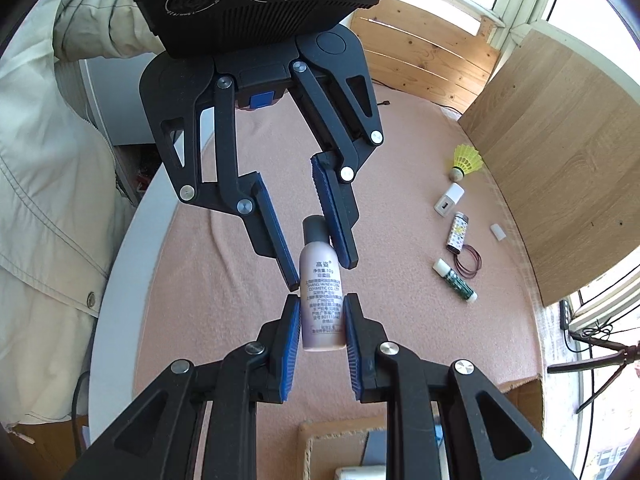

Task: Organize objects
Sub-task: 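Carry the lotion bottle with both tools over the box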

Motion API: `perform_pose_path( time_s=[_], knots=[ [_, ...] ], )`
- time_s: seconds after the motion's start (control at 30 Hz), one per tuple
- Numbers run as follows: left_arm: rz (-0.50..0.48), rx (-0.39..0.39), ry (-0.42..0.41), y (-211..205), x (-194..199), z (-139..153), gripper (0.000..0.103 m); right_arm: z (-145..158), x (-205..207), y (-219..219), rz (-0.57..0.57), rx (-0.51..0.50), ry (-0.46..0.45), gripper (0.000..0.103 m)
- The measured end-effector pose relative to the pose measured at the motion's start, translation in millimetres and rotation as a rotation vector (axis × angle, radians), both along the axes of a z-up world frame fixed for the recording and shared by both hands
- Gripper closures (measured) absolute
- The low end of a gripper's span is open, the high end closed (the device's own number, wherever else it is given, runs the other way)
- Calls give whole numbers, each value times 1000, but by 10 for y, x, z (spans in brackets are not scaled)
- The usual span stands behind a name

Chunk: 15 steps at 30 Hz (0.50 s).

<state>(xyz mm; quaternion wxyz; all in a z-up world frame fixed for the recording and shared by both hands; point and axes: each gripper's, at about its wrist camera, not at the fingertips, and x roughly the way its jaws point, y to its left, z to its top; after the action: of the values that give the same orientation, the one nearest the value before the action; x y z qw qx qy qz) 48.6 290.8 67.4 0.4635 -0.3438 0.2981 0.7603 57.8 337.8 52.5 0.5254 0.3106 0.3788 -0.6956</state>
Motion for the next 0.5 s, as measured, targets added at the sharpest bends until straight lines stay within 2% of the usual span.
perform_pose_path(
  time_s=[0.27,0.5],
  knots=[
    [-97,-1,11,769,-188,29,76,36,6,673,-103,-1,14,84],
    [-167,1,1,1244,-304,-16,76,5,63,1143,-174,-2,17,84]
  ],
)
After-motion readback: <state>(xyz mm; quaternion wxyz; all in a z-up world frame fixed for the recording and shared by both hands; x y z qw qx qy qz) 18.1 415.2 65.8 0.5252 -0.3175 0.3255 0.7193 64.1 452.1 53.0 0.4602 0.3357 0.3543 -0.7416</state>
